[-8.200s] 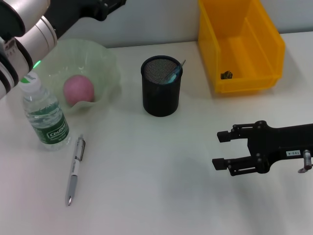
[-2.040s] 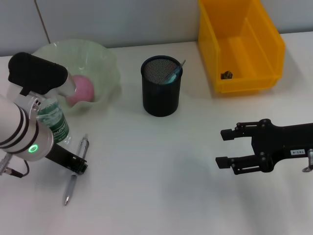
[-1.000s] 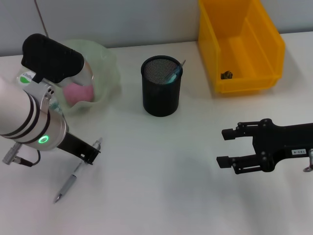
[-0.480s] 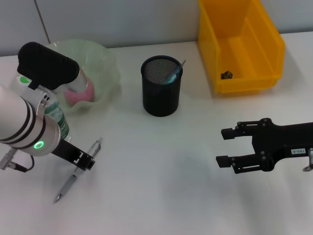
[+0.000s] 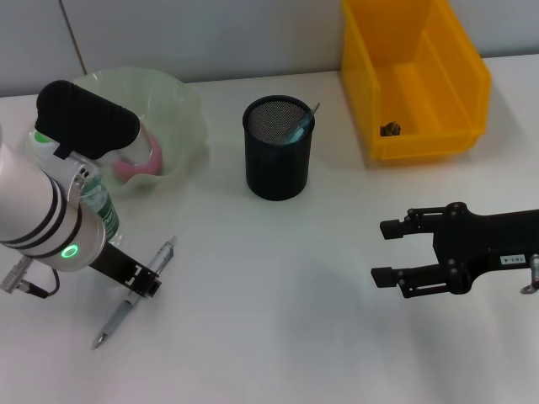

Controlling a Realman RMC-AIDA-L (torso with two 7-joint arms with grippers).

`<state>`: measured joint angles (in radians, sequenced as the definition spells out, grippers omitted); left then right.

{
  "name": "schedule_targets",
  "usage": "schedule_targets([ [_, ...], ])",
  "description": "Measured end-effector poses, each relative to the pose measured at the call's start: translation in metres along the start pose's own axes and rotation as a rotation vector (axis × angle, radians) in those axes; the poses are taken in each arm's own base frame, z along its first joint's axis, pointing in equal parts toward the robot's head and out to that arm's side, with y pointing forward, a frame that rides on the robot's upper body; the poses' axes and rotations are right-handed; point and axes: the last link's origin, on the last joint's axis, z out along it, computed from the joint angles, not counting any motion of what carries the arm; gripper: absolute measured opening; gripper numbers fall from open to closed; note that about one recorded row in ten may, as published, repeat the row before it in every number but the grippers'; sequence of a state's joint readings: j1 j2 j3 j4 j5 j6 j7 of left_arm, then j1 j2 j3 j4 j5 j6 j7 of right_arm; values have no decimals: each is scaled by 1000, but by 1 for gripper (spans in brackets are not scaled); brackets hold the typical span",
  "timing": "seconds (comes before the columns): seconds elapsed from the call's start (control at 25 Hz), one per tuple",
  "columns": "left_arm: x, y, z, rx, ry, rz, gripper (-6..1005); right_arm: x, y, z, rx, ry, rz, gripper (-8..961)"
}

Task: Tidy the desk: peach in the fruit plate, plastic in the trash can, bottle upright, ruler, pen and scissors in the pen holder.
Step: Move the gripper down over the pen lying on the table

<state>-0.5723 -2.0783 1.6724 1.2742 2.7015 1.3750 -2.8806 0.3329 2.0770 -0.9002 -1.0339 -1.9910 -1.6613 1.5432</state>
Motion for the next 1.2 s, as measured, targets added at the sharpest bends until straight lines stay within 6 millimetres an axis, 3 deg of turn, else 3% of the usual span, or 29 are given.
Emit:
schedule_targets([
  [1.2,4,-2,8,22,-34,24,335,-1,-1,1,-3,3,-3,762],
])
